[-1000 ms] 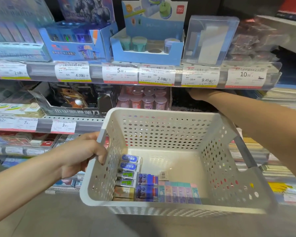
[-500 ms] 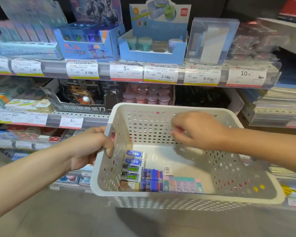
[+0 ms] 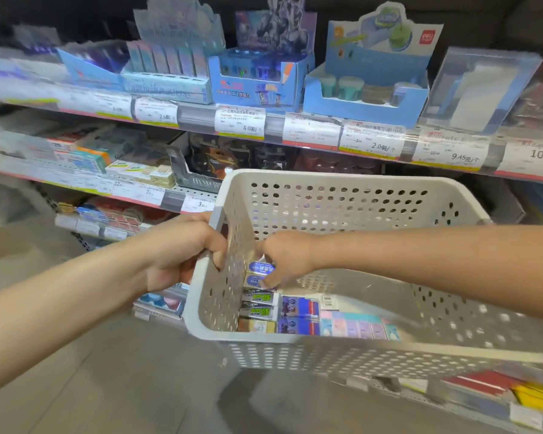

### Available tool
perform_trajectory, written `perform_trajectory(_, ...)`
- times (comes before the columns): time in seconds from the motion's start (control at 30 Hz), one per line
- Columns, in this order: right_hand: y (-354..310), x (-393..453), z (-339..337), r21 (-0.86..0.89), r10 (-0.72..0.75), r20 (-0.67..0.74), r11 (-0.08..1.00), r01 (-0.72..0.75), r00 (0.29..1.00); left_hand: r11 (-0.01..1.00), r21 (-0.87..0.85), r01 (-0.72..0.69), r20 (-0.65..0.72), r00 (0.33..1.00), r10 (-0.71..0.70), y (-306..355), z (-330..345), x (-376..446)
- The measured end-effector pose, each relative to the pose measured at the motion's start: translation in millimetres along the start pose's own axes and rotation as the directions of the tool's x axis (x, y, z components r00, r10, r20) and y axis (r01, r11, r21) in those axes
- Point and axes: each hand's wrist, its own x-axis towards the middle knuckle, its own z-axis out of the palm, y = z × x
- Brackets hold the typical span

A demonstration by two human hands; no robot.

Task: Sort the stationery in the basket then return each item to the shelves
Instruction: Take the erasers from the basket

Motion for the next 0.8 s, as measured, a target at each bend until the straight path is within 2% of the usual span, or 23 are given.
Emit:
perform_trajectory(0.2, -47.8, 38.9, -16.1, -0.077, -0.061, -0.007, 0.995, 0.061, 0.998, 0.998, -0.054, -0.009, -0.042, 0.999, 0.007, -15.5, -54.5, -14.3)
perform_trajectory(0.33, -88.3, 69.3, -26.4, -0.033, -0.068, 0.022, 0.997, 0.068, 0.997, 0.999, -0.04, -0.024, -0.064, 0.998, 0.021, -29.5, -99.9, -24.4)
perform_trajectory(0.43, -125.0, 94.9, -38.3, -0.061, -0.064, 0.022, 0.996, 0.065, 0.998, 0.999, -0.029, -0.014, -0.075, 0.997, 0.012, -41.3, -142.6, -32.7)
perform_trajectory(0.8, -233.6, 192.7, -47.9, -0.144, -0.095, 0.004, 0.985, 0.095, 0.995, 1.0, -0.006, -0.015, -0.056, 0.998, 0.015, -87.2, -275.0, -55.5)
